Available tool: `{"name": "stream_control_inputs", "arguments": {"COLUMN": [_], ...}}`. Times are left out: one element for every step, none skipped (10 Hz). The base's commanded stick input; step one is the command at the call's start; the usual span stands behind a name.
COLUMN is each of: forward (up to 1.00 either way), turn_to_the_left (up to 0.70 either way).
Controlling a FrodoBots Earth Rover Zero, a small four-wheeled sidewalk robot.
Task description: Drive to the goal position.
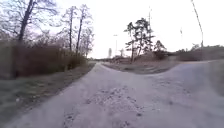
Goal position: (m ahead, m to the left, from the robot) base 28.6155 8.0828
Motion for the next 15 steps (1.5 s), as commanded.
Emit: {"name": "stream_control_inputs", "arguments": {"forward": [1.00, 1.00, 1.00, 1.00, 1.00, 1.00, 1.00, 1.00, 1.00, 1.00, 1.00, 1.00, 1.00, 1.00, 1.00], "turn_to_the_left": [0.01, 0.01, 0.01, 0.01, 0.01, 0.01, 0.01, 0.01, 0.01, 0.01, 0.01, 0.01, 0.01, 0.01, 0.01]}}
